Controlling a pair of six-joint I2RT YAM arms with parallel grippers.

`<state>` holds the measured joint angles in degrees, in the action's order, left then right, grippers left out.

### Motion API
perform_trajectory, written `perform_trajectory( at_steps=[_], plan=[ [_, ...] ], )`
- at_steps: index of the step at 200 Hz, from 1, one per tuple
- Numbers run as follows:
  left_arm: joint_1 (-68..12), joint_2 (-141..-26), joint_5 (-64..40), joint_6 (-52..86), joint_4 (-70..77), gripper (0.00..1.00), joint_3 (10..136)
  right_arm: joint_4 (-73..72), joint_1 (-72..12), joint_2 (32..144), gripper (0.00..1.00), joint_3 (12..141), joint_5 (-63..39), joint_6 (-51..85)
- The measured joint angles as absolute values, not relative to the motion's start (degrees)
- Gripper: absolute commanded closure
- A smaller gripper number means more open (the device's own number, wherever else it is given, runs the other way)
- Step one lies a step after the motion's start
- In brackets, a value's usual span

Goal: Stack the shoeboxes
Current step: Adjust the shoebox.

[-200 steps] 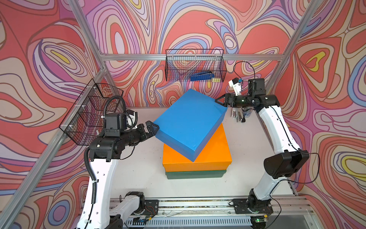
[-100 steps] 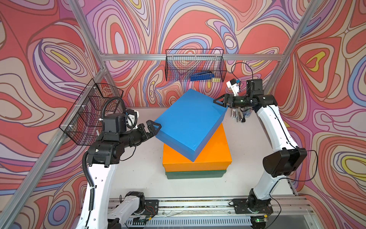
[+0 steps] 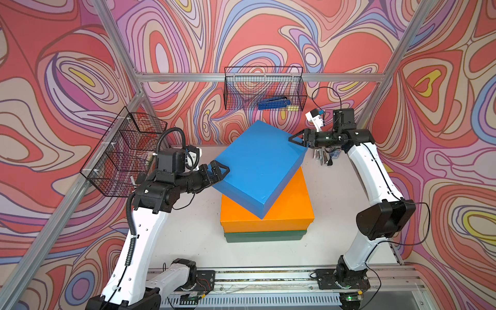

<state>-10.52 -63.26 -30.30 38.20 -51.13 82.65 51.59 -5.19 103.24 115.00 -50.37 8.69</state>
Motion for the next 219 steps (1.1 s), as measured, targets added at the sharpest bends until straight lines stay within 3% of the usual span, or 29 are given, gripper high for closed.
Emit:
perform_trajectory(
  at_steps=[219],
  plan=[
    [-11.4,-71.8,-30.0,36.9,-50.7,0.00,91.2,54.9,-4.7,86.5,0.13,102.8,-51.4,15.4]
  ],
)
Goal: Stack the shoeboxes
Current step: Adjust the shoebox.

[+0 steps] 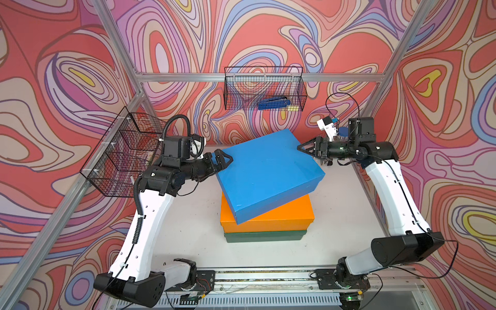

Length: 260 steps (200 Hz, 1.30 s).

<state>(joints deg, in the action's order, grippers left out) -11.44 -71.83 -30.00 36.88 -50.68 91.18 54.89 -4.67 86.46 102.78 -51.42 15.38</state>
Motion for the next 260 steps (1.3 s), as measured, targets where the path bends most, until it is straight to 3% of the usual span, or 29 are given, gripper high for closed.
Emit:
perform_trajectory(
  at_steps=[166,260],
  plan=[
    [-11.4,-81.5,-31.4,34.1,-49.8,0.00,98.3,56.7,-4.8,74.6,0.13,93.0,-47.9,20.7],
    [-11.4,-83.5,-31.4,32.1,-49.9,0.00,99.7,58.5,-9.6,73.5,0.09,92.7,-38.9,22.1]
  ],
)
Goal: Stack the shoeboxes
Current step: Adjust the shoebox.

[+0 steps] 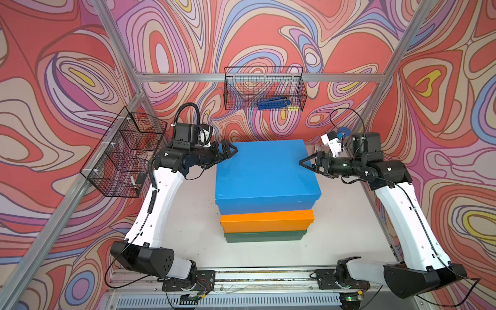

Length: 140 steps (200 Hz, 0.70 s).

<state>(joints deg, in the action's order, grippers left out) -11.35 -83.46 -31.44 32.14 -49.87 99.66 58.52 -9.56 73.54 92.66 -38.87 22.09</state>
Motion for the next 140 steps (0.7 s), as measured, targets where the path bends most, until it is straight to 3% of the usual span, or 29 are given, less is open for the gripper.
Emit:
perform_trajectory(
  at_steps=[37,140],
  plan=[
    [-11.8,-83.5,-33.0,31.6,-49.9,0.00,99.7,59.7,-9.9,73.5,0.08,92.7,-35.2,22.2],
    [-11.7,-82.5,-34.3,30.0,-49.9,0.00,97.0,59.5,-12.2,70.9,0.19,88.7,-33.8,25.8]
  ],
)
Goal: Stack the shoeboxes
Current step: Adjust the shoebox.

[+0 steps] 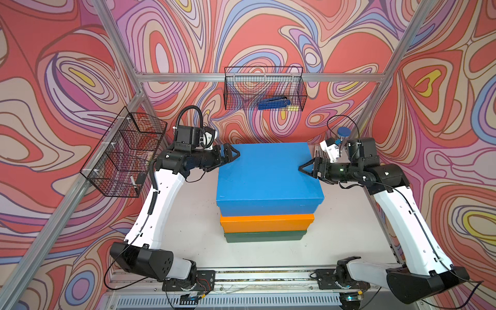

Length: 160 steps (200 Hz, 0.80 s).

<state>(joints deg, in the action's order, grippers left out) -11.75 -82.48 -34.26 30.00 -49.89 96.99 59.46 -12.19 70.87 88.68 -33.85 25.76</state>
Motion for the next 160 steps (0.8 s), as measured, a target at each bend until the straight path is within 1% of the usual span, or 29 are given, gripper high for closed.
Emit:
perform_trajectory(
  at_steps=[30,73,120,160],
  plan=[
    [-11.7,-82.5,-34.3,29.5,-49.9,0.00,96.7,59.6,-12.6,69.5,0.20,88.0,-33.7,27.3],
    [-11.8,-82.4,-34.3,29.5,-49.9,0.00,96.5,59.4,-13.2,68.2,0.19,86.6,-32.8,28.4],
    [-11.7,-80.9,-32.7,28.3,-51.2,0.00,95.9,58.8,-13.2,68.4,0.08,86.4,-31.0,27.7],
    [-11.7,-79.8,-30.4,26.5,-53.4,0.00,96.8,59.4,-13.2,70.7,0.07,89.1,-29.3,26.1]
  ],
)
